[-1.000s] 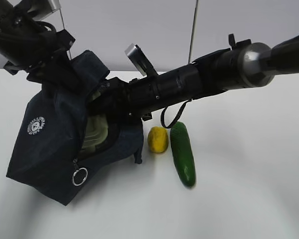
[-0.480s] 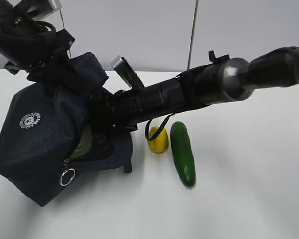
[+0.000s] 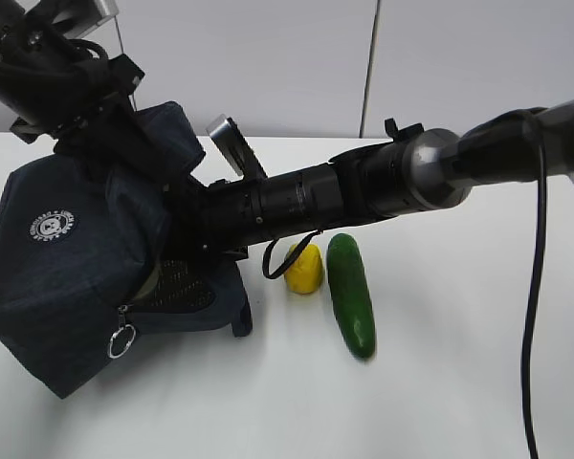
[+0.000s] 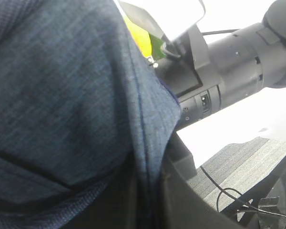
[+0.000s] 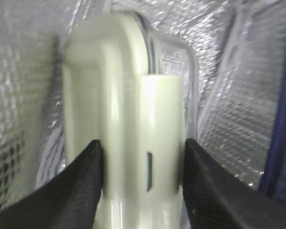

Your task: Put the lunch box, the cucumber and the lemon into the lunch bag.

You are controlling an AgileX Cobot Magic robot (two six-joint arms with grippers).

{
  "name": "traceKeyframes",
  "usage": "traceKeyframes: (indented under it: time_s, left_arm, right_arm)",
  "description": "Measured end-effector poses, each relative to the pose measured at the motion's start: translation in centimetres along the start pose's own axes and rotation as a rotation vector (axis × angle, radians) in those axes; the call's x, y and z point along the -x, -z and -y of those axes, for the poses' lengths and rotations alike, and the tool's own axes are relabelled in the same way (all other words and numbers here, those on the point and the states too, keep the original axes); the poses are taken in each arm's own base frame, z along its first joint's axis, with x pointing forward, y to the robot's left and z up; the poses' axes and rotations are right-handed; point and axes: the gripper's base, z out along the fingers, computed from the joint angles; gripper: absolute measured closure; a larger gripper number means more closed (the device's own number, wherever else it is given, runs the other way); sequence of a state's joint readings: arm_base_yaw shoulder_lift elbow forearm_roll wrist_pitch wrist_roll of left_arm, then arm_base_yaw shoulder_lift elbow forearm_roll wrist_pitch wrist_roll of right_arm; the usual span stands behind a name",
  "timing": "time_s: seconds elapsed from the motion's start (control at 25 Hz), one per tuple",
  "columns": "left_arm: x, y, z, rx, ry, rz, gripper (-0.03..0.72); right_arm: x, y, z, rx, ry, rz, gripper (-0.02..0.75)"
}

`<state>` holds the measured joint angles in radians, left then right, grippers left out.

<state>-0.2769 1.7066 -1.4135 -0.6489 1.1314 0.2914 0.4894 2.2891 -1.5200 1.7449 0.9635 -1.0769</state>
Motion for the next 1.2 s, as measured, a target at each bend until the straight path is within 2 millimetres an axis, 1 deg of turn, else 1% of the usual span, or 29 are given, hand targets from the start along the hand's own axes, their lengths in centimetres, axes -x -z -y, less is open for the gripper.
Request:
traceKeyframes:
  time_s: [0.2,0.8,1.2]
  left_arm:
    - [-0.01,0.00,0.02,-0.002,0.001,-0.001,0.671]
    - [0.00,0.00,0.05,-0.005,0.002,0.000,0.671]
    - [0.01,0.00,-0.10,0.011,-0.005,0.001,0.671]
  right_arm:
    - [-0.14,0.01,-0.26,0.029,0.001,-0.015,0.355]
    - [-0.60,0.03,-0.39,0.044,0.025,-0.065,0.349]
    - [-0.70,0.03,0.23,-0.025,0.058,-0.080,0.349]
